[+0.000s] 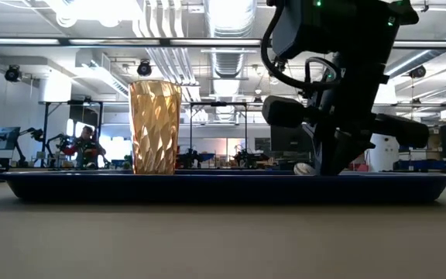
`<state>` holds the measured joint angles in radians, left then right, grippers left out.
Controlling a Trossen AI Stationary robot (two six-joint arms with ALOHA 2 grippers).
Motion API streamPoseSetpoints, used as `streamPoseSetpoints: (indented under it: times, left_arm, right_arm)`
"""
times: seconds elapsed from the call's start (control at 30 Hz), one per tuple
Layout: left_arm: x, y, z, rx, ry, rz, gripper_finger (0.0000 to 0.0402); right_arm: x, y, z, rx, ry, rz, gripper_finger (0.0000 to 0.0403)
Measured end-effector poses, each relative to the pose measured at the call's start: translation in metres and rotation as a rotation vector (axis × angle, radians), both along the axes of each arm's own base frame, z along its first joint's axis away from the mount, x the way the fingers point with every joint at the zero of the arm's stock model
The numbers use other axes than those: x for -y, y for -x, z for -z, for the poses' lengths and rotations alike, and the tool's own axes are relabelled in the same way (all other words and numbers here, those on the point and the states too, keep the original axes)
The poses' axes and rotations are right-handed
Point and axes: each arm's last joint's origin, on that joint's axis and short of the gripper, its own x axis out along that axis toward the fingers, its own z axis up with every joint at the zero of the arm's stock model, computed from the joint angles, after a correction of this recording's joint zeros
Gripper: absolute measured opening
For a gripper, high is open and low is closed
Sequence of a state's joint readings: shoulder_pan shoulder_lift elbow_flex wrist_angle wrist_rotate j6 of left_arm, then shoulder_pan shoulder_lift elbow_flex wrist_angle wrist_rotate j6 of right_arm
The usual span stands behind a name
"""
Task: Pick and place plate/cup/fork/spoon on tray
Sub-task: Put the spoon beside the fork on the blue tray
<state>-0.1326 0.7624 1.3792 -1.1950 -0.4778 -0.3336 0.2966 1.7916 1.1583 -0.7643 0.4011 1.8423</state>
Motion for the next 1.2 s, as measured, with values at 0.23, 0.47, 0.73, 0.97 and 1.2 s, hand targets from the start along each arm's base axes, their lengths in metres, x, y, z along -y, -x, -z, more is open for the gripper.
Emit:
streamPoseSetpoints:
  times: [0.23,0.47,0.73,0.97,1.2]
  left_arm:
    - [0.0,0.0,0.0,0.0,0.0,0.0,0.0093]
    - [0.0,-0.0001,0.0,-0.001,0.0,0.0,0.0093]
    - [0.0,-0.0002,0.0001,-0.001,0.0,0.0,0.0093]
    - [0.0,-0.0002,0.0001,-0.001,0.0,0.001,0.0093]
    - [0.0001,-0.0002,0.0001,-0.002,0.001,0.001,0.0093]
  right_arm:
    - [0.0005,0.0023,0.0033,-0.006,-0.007,0.006,0.0008]
    - [0.0004,0.002,0.0038,0.001,-0.007,0.005,0.0008]
    - [0.0003,0.0015,0.0037,0.004,-0.008,0.0,0.0008]
    - [-0.0001,-0.0017,0.0001,0.012,0.009,-0.024,0.0026]
    - [0.0002,-0.0015,0.0,0.013,0.015,-0.017,0.0059]
